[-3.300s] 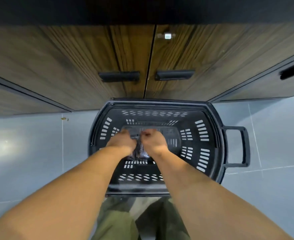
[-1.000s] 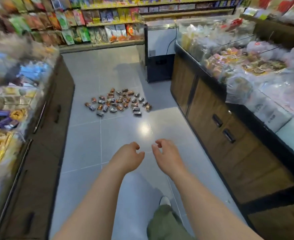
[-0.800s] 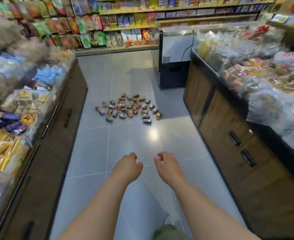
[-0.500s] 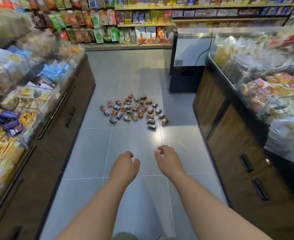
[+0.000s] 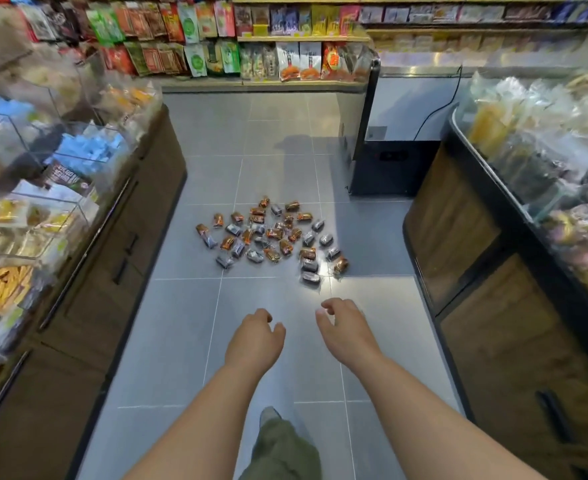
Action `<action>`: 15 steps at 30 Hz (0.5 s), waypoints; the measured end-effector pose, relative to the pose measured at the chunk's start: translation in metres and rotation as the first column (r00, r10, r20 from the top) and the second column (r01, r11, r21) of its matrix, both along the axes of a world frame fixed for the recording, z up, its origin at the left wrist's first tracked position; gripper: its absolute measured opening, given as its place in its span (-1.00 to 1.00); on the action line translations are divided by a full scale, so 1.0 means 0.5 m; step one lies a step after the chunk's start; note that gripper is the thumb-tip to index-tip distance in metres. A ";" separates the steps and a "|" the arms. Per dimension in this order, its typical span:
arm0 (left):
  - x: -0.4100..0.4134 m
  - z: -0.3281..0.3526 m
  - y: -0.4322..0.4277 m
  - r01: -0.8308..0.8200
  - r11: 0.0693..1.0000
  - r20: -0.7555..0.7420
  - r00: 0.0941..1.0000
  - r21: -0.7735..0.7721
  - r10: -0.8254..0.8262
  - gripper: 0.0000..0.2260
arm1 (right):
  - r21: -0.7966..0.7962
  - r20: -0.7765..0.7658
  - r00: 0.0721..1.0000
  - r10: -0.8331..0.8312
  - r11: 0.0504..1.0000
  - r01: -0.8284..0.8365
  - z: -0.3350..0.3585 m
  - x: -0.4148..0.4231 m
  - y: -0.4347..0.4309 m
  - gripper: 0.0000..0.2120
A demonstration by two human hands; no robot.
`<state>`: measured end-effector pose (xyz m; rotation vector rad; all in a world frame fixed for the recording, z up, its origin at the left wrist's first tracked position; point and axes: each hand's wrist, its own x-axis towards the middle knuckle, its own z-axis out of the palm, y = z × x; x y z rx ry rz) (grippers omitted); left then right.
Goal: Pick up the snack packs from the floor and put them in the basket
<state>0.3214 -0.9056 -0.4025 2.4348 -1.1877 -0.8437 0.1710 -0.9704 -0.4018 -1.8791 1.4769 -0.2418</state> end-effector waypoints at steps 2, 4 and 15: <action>0.049 -0.001 -0.070 0.030 0.999 0.014 0.999 0.016 -0.030 -0.65 | 0.009 -0.043 0.999 0.002 1.000 -0.002 -0.002 0.045 -0.067 -0.64; 0.098 0.002 -0.135 0.057 0.998 0.030 0.998 0.030 -0.057 -0.64 | 0.020 -0.058 0.998 -0.018 1.000 0.019 0.002 0.086 -0.129 -0.64; 0.280 -0.004 -0.452 0.096 0.992 0.045 0.994 0.086 -0.101 -0.61 | 0.064 -0.022 0.997 -0.068 0.996 0.070 -0.018 0.257 -0.441 -0.65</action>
